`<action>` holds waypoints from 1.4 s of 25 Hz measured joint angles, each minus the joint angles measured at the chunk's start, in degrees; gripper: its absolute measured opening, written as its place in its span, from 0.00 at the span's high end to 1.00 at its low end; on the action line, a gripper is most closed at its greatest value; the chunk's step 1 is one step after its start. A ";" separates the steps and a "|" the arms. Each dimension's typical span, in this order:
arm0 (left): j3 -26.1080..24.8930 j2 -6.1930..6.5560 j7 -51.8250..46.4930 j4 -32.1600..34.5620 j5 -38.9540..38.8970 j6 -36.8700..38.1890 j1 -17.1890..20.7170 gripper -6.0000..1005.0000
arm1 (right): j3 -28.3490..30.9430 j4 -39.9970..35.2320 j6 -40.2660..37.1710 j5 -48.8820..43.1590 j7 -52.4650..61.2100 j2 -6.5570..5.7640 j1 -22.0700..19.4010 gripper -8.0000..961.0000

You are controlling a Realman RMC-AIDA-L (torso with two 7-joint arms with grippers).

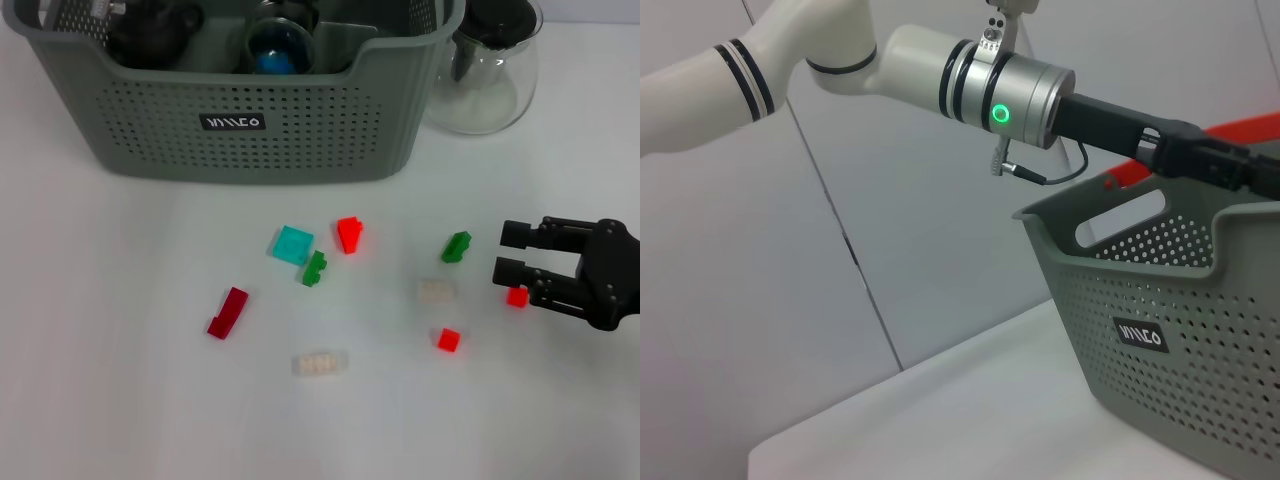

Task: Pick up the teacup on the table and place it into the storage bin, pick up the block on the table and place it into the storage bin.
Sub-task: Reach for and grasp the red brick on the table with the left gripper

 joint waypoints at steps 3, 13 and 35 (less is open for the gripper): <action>-1.62 -0.55 1.75 4.75 -4.96 3.28 2.94 0.46 | 0.00 0.00 -0.01 0.06 0.00 -0.05 0.01 0.44; -19.94 -3.86 27.62 13.66 -43.94 44.11 23.31 0.48 | 0.13 0.56 -0.01 0.26 0.09 -0.20 0.02 0.44; -35.96 -4.28 91.45 -33.04 -15.91 29.38 36.91 0.48 | 1.68 0.72 0.05 0.07 0.53 -0.20 0.79 0.44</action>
